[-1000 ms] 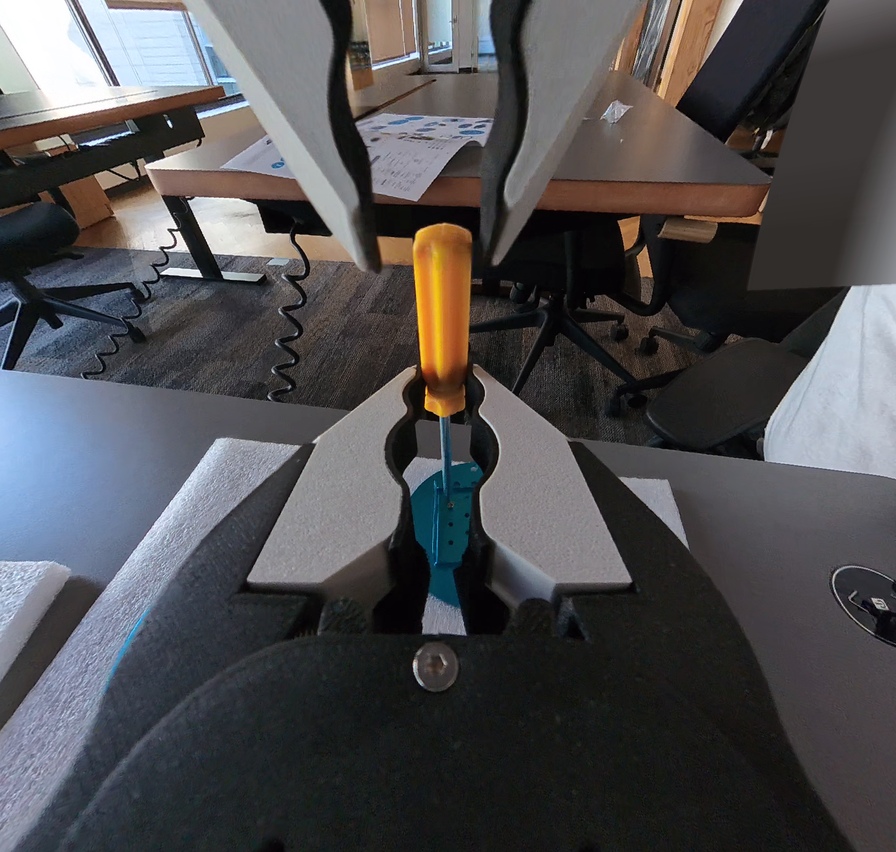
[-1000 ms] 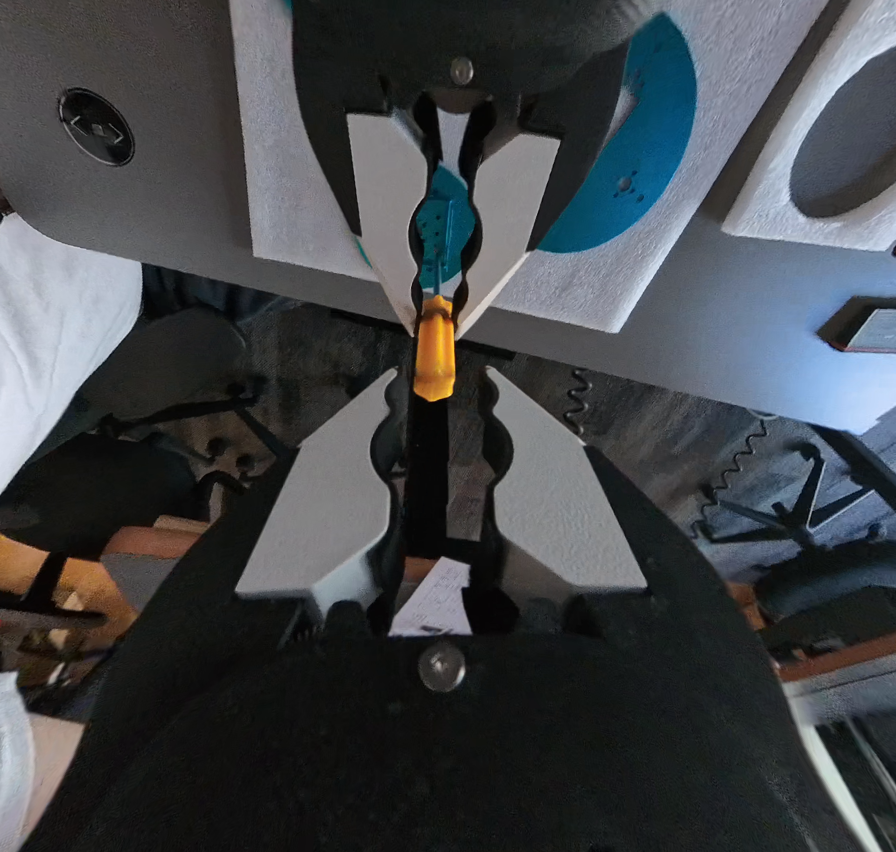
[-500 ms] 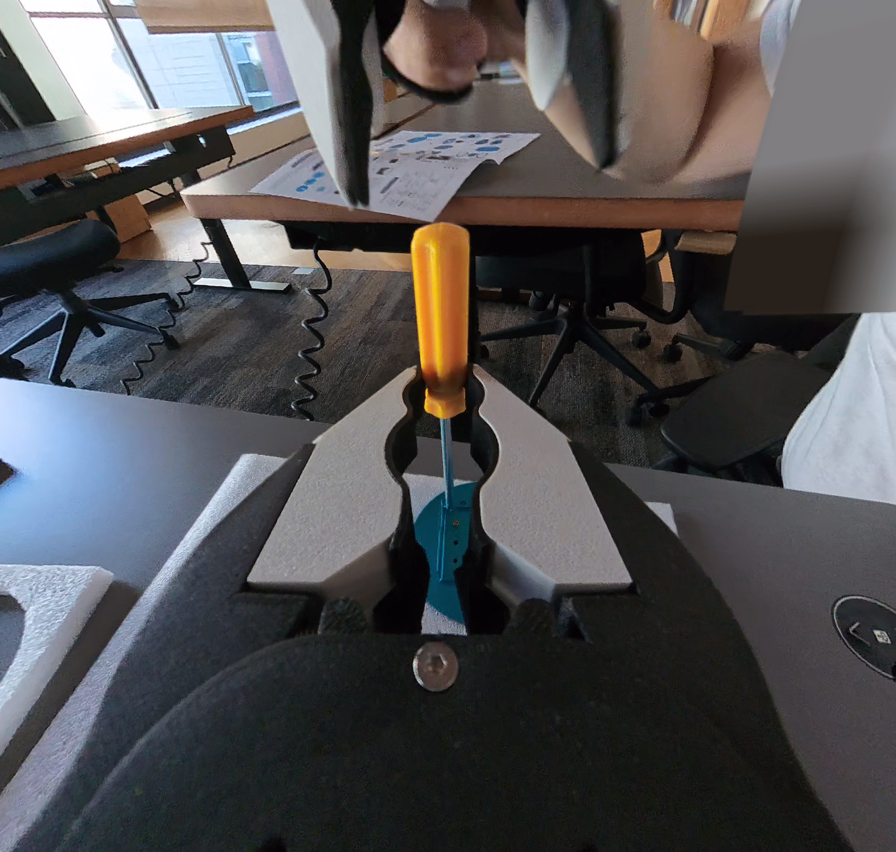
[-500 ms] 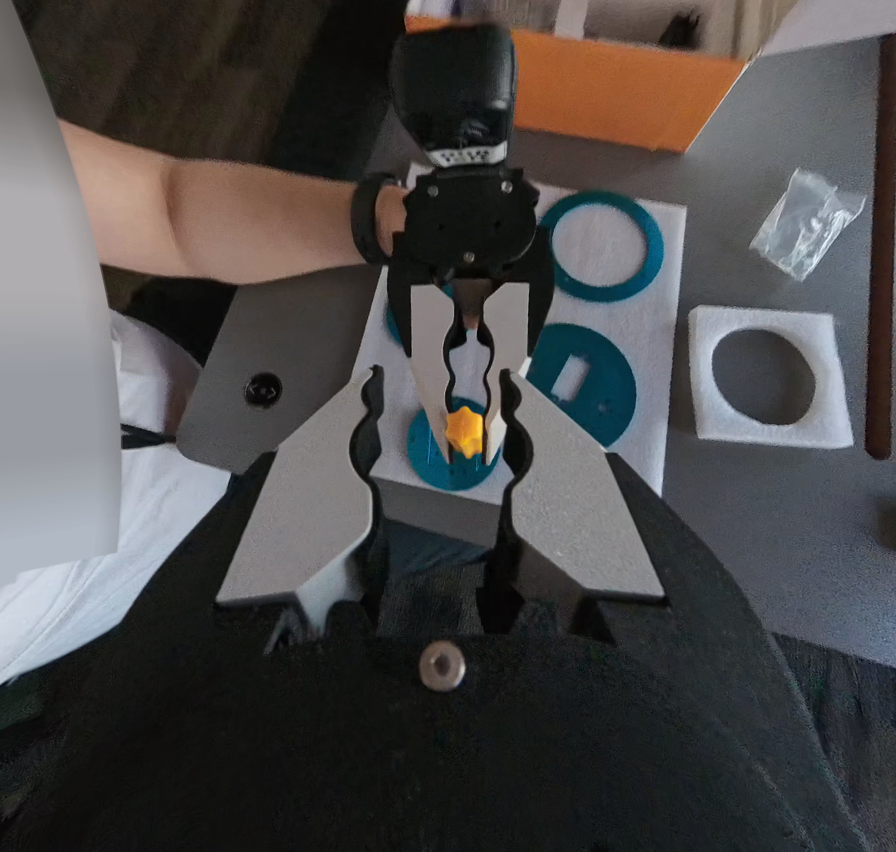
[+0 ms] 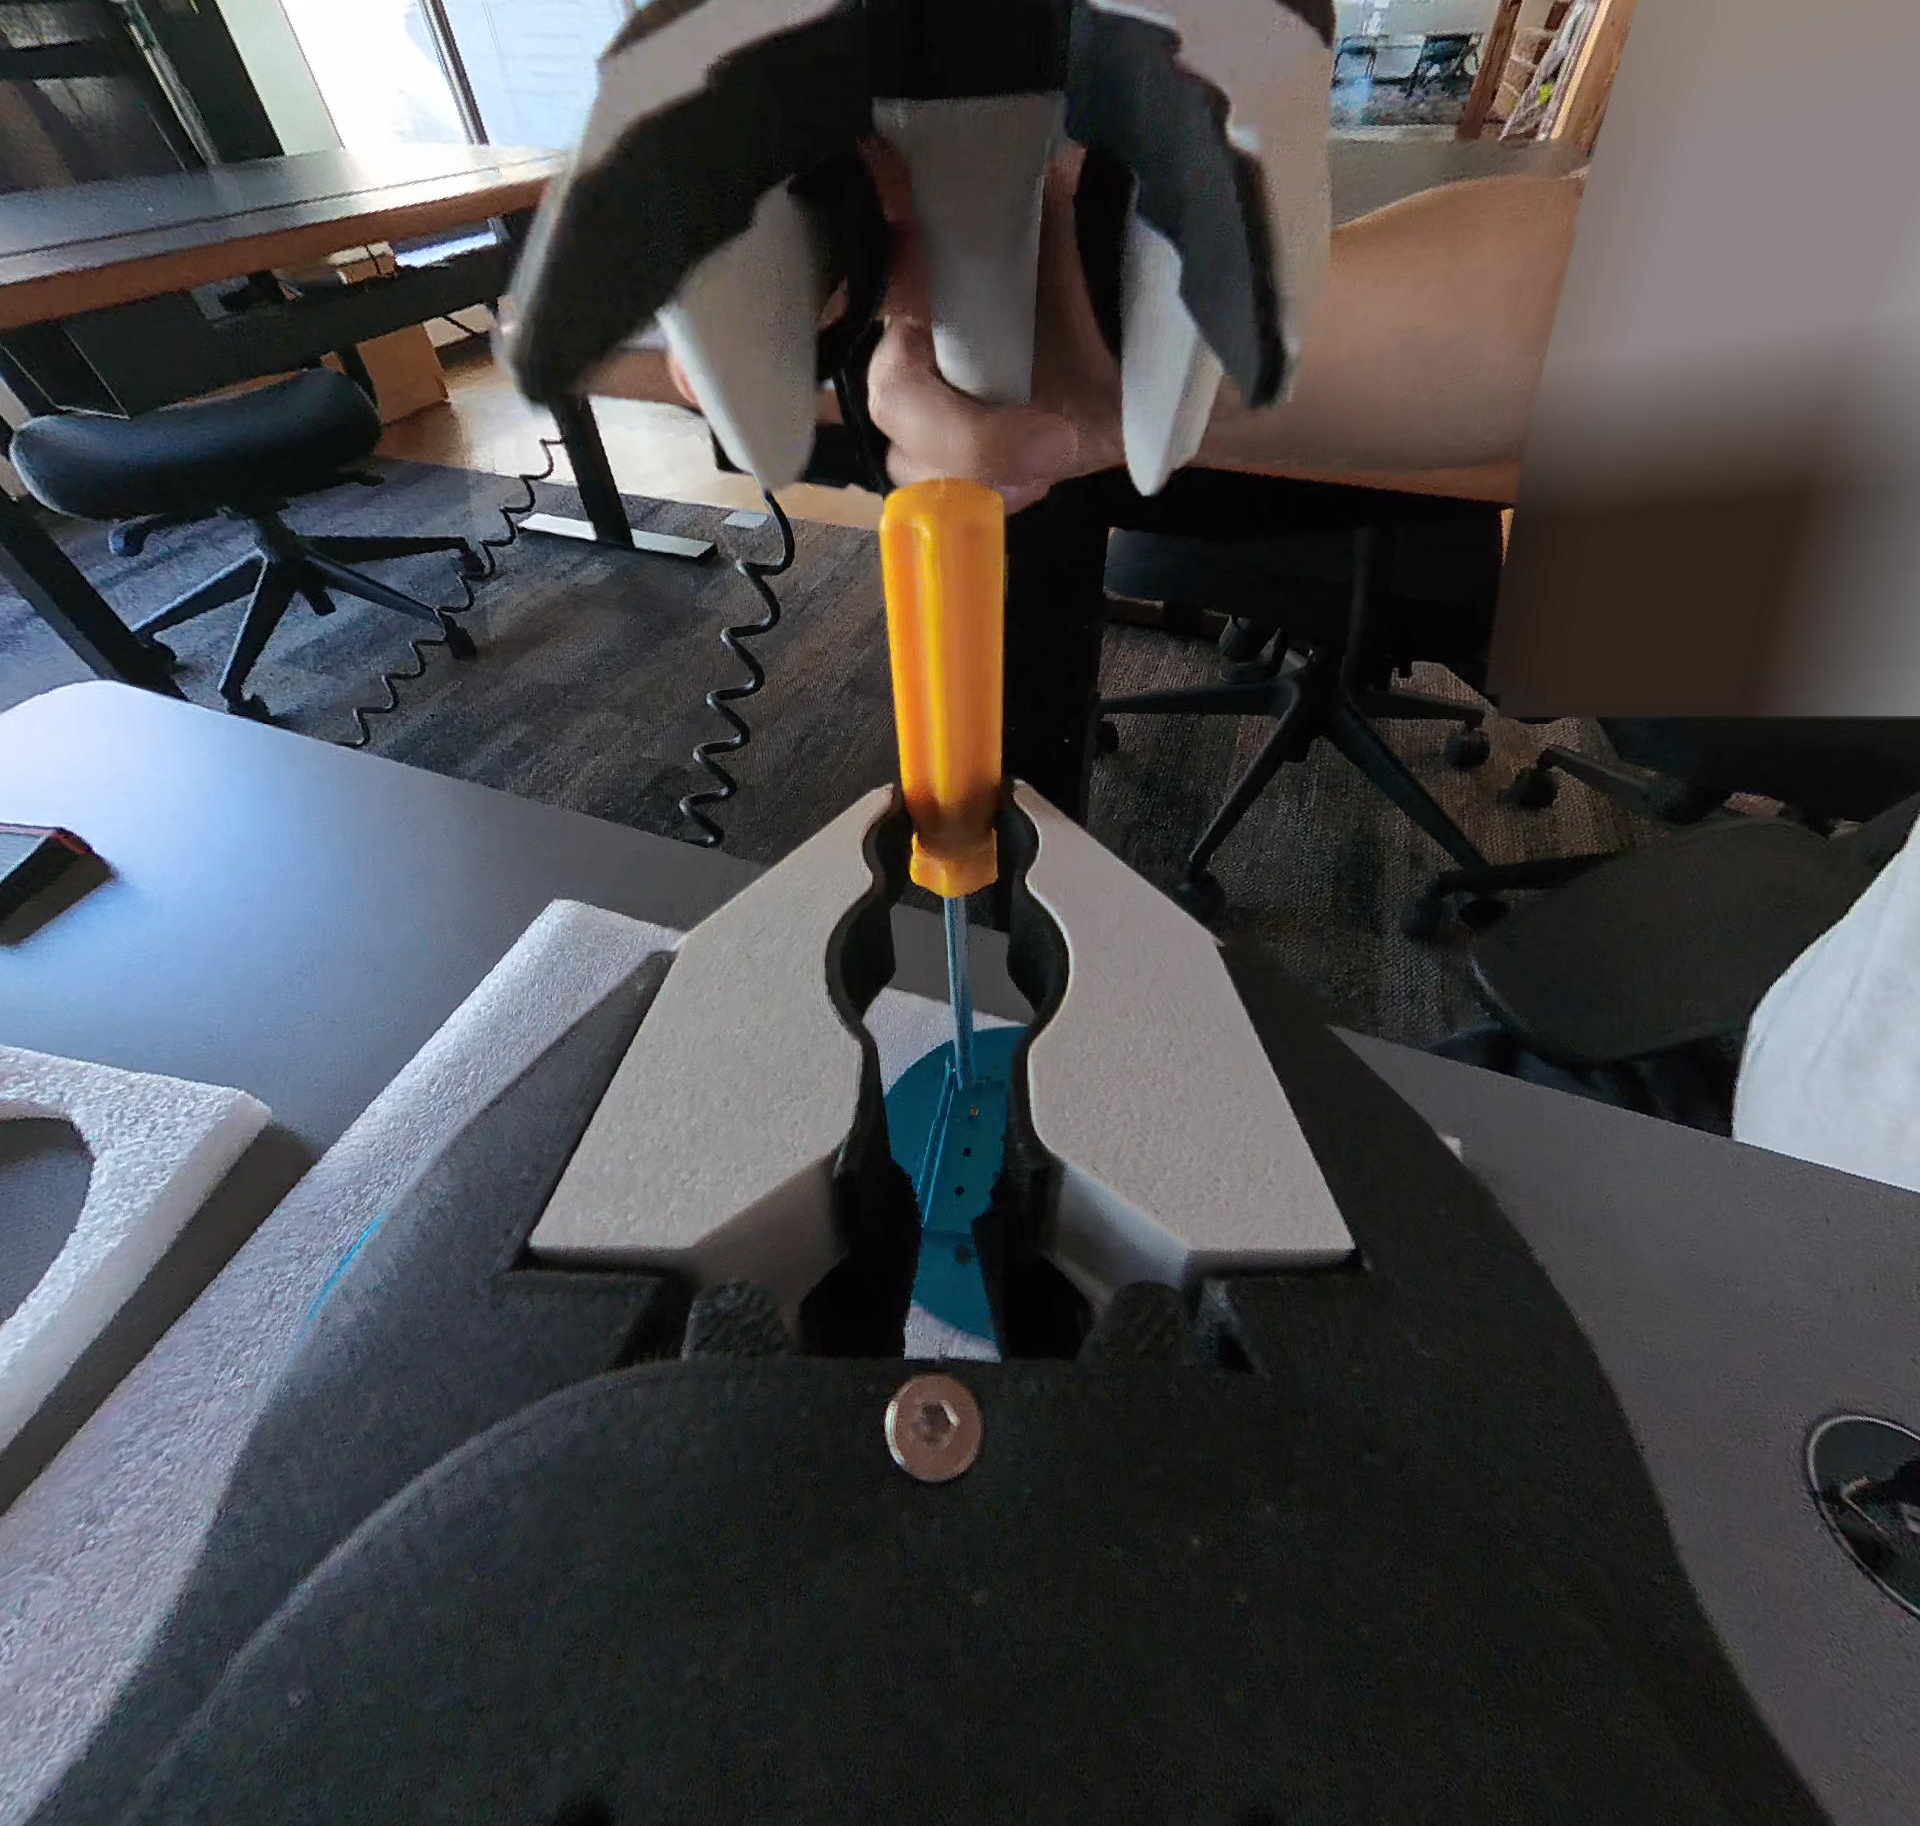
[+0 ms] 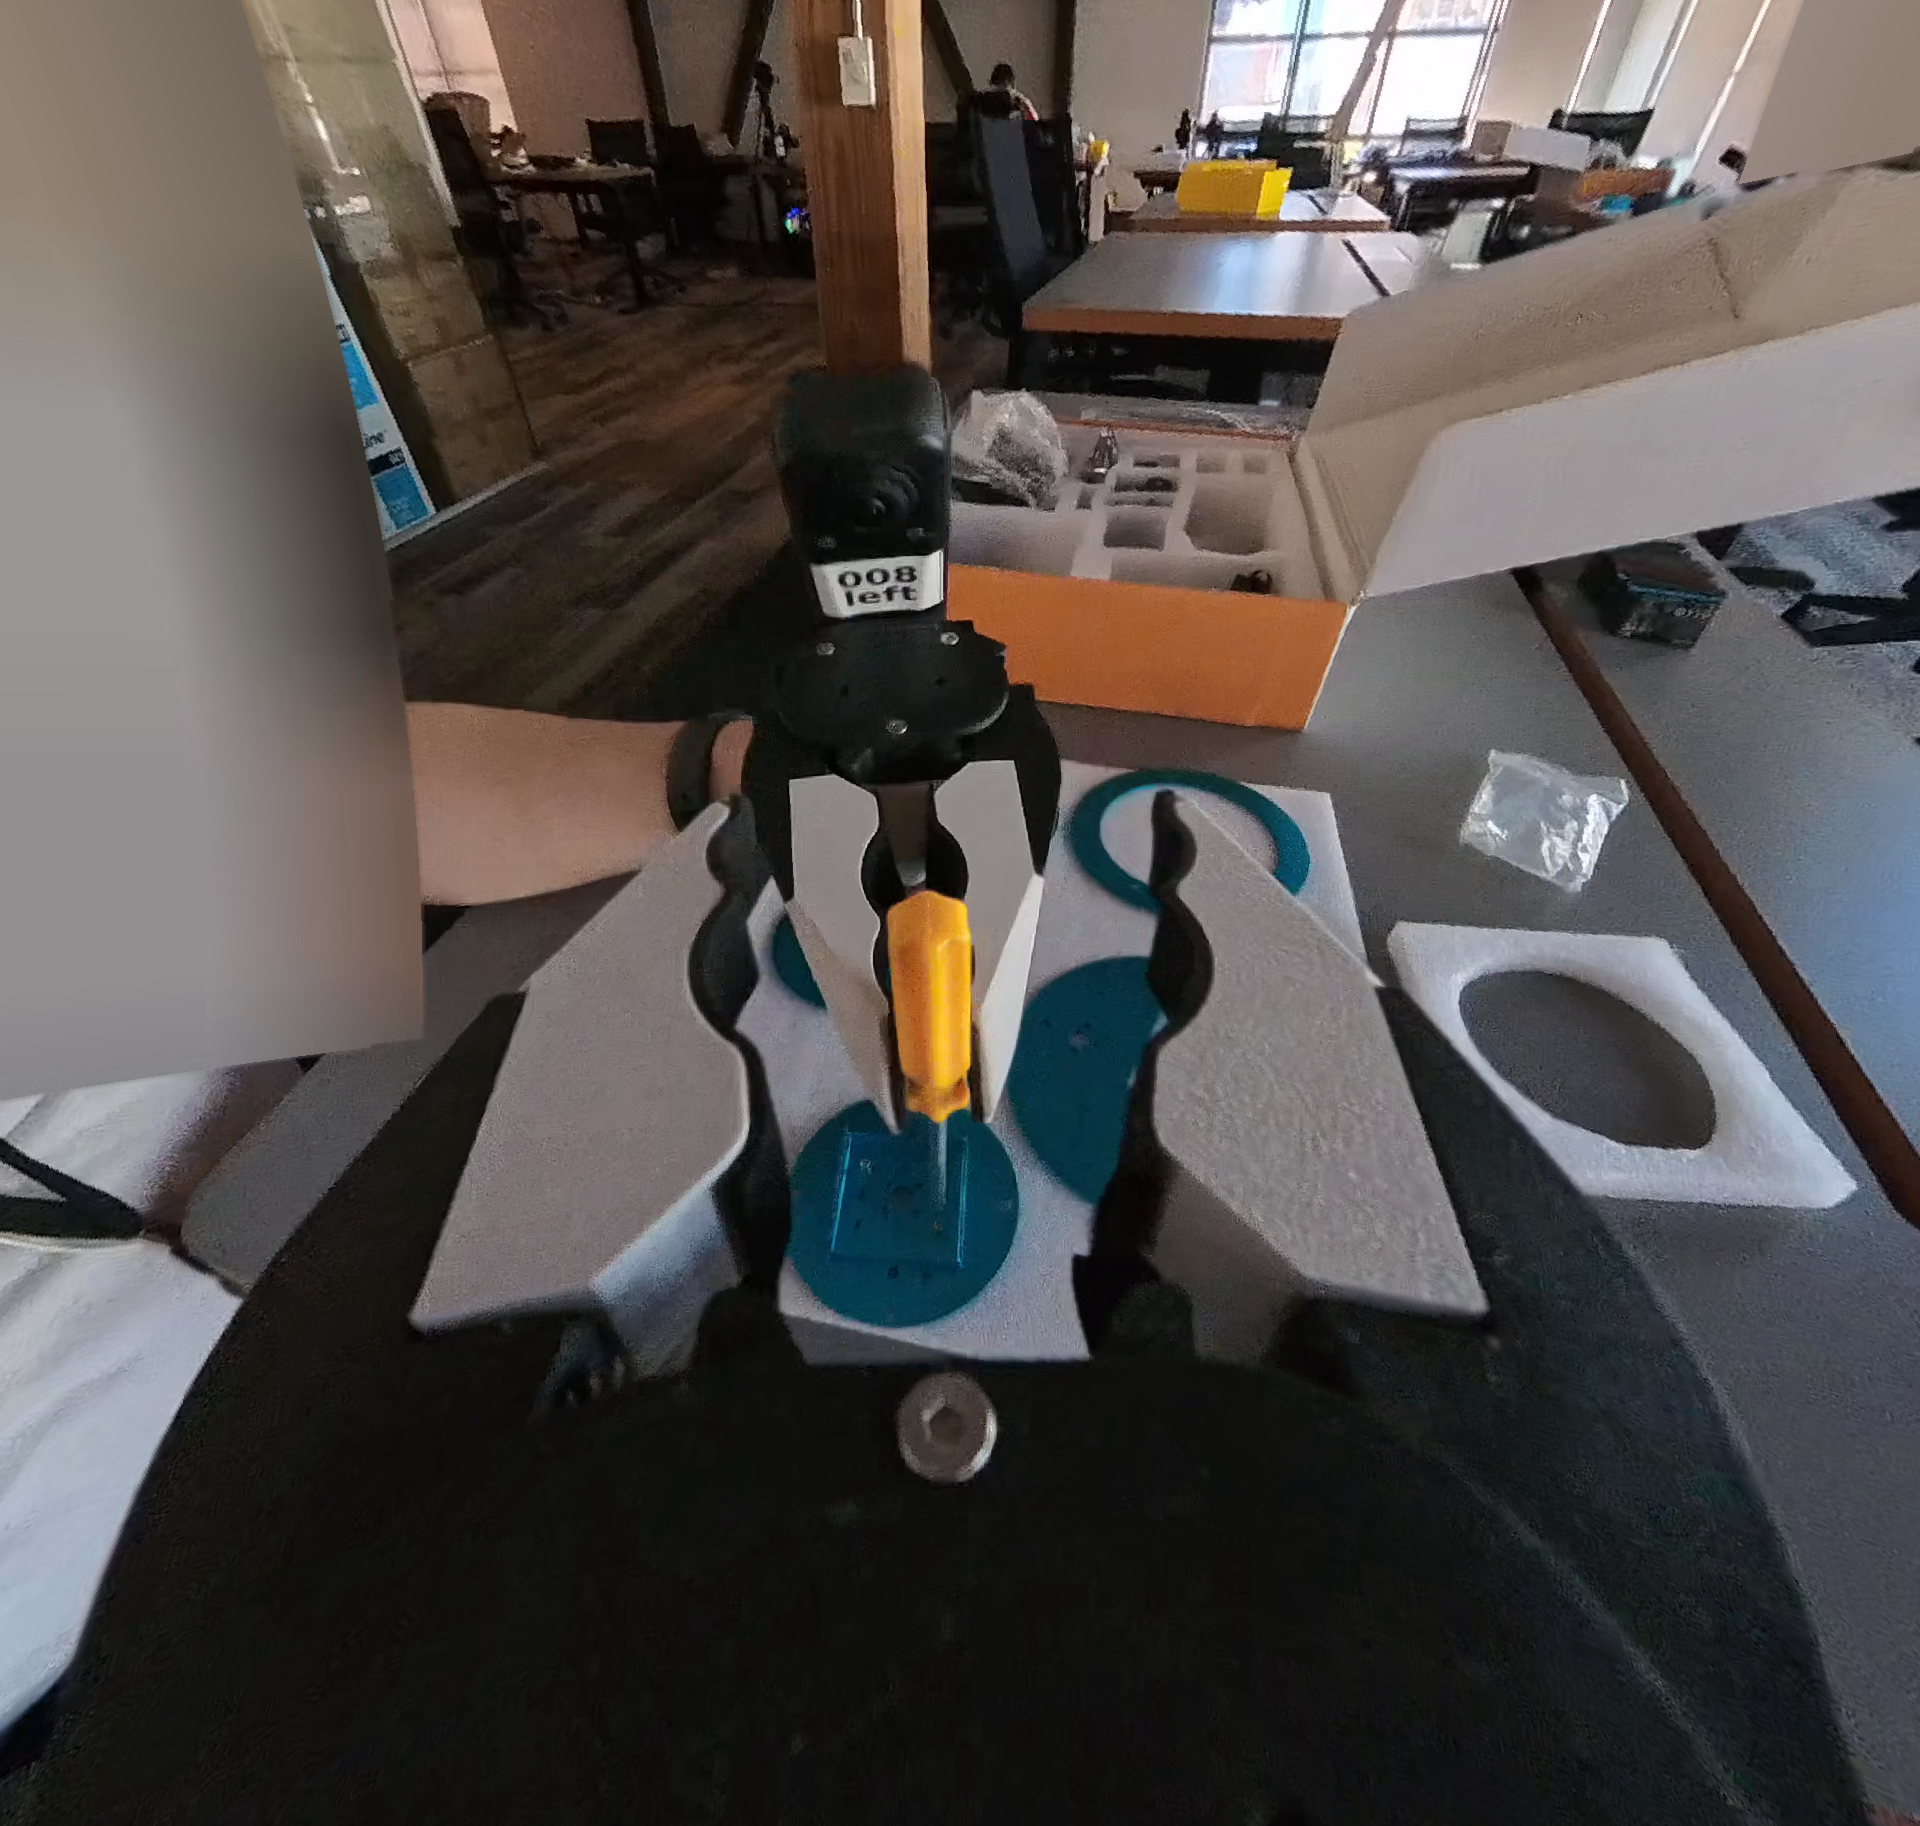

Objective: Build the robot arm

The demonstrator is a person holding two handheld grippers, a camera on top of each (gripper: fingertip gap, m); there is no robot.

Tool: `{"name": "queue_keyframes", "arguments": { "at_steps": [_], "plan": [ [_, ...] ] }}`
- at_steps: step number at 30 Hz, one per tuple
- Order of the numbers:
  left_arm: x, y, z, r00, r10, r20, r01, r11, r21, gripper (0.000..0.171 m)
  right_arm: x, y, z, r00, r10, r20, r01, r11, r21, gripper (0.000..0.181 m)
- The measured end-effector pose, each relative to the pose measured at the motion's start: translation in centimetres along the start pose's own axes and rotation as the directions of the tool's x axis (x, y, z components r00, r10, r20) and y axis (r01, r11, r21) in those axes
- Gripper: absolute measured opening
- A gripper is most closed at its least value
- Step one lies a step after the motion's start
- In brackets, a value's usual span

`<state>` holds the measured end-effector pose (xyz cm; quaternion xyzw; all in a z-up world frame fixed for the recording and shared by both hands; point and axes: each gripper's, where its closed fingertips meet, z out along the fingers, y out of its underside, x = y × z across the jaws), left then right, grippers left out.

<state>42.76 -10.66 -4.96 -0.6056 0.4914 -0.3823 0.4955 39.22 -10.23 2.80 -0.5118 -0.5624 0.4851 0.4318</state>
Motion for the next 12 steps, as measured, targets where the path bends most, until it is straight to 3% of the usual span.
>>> {"name": "queue_keyframes", "arguments": {
  "at_steps": [3,6,10,12],
  "plan": [
    [0.0,0.2,0.2,1.000,0.015,0.009,-0.015,1.000,-0.010,0.014,-1.0,1.5,0.6,0.996,-0.013,0.089,0.014,1.000,-0.014,0.036],
    [0.2,-0.2,0.1,1.000,0.022,0.020,-0.022,1.000,0.011,0.014,-1.1,2.5,1.1,0.994,-0.024,0.103,0.029,0.999,-0.045,0.017],
    [0.2,0.1,0.1,0.998,0.048,0.038,-0.048,0.999,0.000,0.014,-1.2,3.0,1.2,0.993,-0.028,0.112,0.035,0.997,-0.064,0.015],
    [0.2,0.0,0.1,0.999,0.027,0.028,-0.027,0.999,0.016,0.014,-0.5,3.0,1.0,0.997,-0.040,0.067,0.045,0.997,-0.069,0.028]
  ]
}}
